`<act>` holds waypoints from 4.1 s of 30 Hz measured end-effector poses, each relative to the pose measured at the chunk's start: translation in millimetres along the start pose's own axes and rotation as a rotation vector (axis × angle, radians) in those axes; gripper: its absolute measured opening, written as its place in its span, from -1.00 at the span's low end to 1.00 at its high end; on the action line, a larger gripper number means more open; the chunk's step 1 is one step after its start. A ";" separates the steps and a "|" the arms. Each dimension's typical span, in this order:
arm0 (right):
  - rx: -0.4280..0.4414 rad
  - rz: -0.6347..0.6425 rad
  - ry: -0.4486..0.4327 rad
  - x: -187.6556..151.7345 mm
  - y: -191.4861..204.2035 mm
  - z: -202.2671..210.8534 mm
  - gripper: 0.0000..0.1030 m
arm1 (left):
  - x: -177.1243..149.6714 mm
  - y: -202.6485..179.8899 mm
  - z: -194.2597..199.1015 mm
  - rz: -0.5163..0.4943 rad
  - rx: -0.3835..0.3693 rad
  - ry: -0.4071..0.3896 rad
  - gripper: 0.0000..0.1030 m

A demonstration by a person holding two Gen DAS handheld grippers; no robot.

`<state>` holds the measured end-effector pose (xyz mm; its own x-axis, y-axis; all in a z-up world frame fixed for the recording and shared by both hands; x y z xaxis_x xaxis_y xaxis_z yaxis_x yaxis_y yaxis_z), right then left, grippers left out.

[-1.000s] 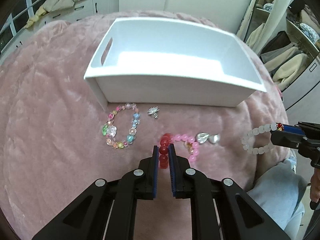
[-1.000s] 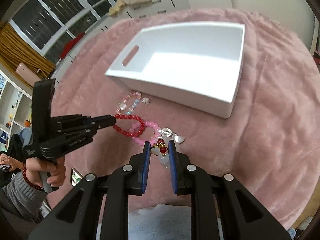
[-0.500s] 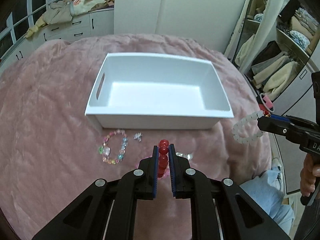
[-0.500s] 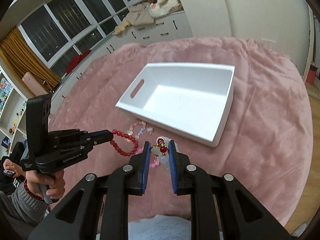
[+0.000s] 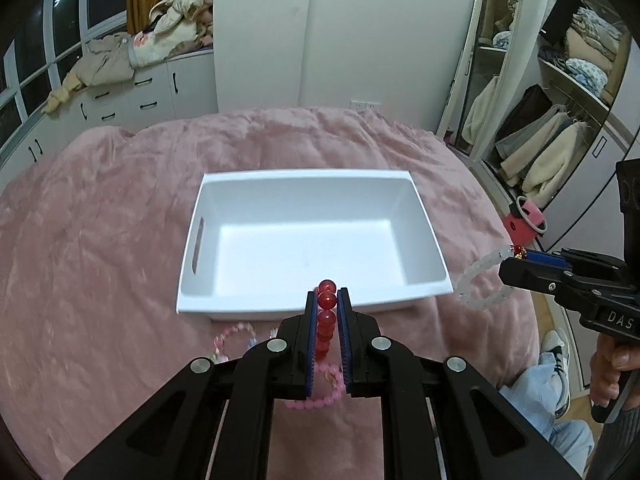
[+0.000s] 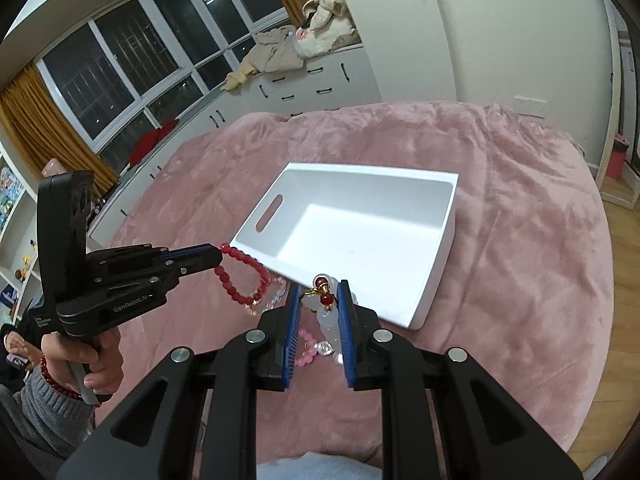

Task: Organize jewelry
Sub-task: 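Carry both bracelets into the white box and open both tools to release them, then move both tools out of the box toward the remaining jewelry, then grasp the multicolour crystal bracelet with the left tool while the right tool grasps a silver heart charm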

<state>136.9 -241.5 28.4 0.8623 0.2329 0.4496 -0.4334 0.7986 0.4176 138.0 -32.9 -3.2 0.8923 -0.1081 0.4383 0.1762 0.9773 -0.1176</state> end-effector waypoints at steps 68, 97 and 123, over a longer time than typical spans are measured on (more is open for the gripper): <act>-0.027 0.164 -0.042 38.8 -4.9 -55.9 0.90 | 5.7 99.0 -54.9 0.177 0.141 0.093 0.78; -0.059 0.540 0.416 -58.8 34.4 -175.4 0.47 | -85.0 119.3 -161.2 0.197 0.129 0.346 0.64; -0.083 0.506 0.447 -69.8 16.2 -181.4 -0.69 | -80.5 91.6 -154.7 0.149 0.163 0.345 -0.73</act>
<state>117.3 -144.2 -139.5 0.5920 0.7816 0.1967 -0.8057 0.5670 0.1715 146.6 37.2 -187.1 0.9950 0.0095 0.0993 -0.0093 1.0000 -0.0025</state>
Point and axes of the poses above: each gripper's, at about its wrist camera, not at the fingertips, and z roughly against the way its jaws point, y to its left, x to its top, the point moved 3 cm from there along -z, roughly the way its jaws point, and after that the axes turned 10 degrees about y, right-handed, at the moved point
